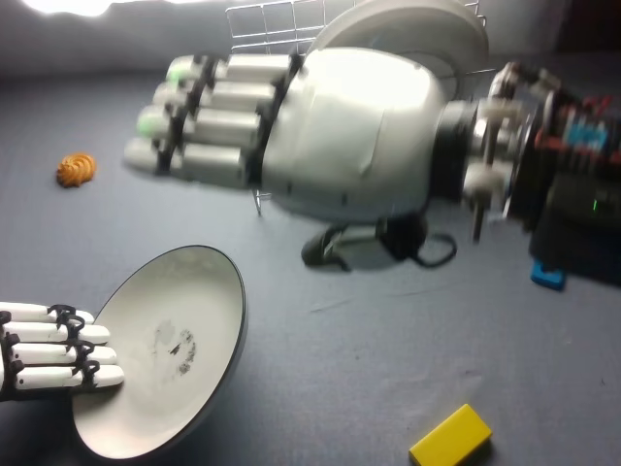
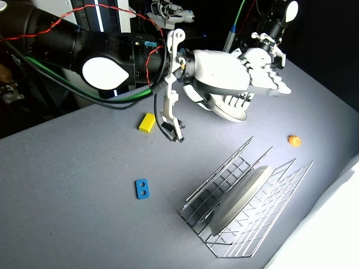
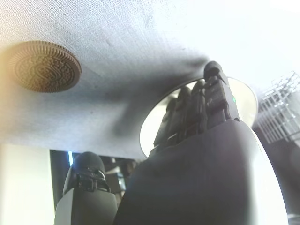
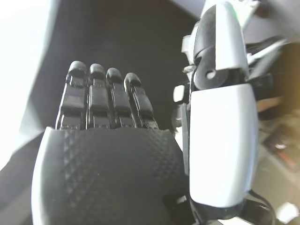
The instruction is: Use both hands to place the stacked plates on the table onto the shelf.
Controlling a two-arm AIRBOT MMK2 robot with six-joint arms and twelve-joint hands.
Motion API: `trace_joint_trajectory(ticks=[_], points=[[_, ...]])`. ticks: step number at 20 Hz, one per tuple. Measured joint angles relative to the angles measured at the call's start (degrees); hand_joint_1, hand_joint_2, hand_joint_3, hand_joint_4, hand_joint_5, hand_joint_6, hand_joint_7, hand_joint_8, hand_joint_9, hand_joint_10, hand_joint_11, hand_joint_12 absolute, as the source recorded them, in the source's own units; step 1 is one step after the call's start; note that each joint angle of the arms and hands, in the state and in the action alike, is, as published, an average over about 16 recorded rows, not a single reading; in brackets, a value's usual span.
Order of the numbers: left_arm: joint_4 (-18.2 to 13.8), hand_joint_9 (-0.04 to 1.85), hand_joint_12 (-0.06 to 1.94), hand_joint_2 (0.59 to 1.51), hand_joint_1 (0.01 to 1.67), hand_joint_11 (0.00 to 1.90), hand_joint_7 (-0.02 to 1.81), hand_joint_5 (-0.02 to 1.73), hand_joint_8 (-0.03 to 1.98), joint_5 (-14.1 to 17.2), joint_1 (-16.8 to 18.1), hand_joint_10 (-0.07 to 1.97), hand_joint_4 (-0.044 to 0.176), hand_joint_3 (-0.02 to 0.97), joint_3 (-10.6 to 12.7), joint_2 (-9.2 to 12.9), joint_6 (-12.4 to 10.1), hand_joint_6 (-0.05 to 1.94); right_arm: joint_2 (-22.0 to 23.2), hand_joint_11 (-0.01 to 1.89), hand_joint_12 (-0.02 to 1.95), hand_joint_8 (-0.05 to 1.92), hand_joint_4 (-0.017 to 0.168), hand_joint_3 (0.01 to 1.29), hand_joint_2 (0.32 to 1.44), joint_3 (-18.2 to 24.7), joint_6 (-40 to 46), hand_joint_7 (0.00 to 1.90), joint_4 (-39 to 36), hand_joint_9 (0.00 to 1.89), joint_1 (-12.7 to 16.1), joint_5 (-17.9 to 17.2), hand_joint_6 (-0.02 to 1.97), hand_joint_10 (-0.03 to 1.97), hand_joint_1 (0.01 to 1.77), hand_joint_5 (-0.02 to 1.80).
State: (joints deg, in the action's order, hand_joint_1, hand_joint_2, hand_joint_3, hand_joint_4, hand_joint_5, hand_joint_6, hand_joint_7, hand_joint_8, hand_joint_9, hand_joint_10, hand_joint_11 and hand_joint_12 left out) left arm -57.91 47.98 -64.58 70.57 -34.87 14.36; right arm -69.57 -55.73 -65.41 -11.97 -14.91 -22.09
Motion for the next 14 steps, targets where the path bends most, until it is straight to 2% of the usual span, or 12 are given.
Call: trace_joint_trajectory(ticks=[5, 14], points=[[0.02, -0.02, 0.02, 1.086, 0.02, 0.03, -0.01, -0.01, -0.01, 0.0, 0.0, -0.04, -0.012, 0.019, 0.0, 0.0, 0.0, -0.03, -3.26, 0.02, 0.0, 0.01, 0.005, 0.01, 0.93, 0.95, -4.8, 0.01, -3.14, 0.02, -3.07, 2.23, 0.01, 0.02, 1.19, 0.02], [0.07, -0.02, 0.03, 1.086, 0.02, 0.03, -0.01, -0.01, -0.01, 0.01, 0.0, -0.04, -0.012, 0.018, 0.03, 0.0, 0.0, -0.03, -11.3, 0.02, 0.0, 0.01, 0.004, 0.01, 0.95, -3.8, -8.39, 0.01, -3.08, 0.01, -5.59, 6.52, 0.01, 0.01, 1.19, 0.02]])
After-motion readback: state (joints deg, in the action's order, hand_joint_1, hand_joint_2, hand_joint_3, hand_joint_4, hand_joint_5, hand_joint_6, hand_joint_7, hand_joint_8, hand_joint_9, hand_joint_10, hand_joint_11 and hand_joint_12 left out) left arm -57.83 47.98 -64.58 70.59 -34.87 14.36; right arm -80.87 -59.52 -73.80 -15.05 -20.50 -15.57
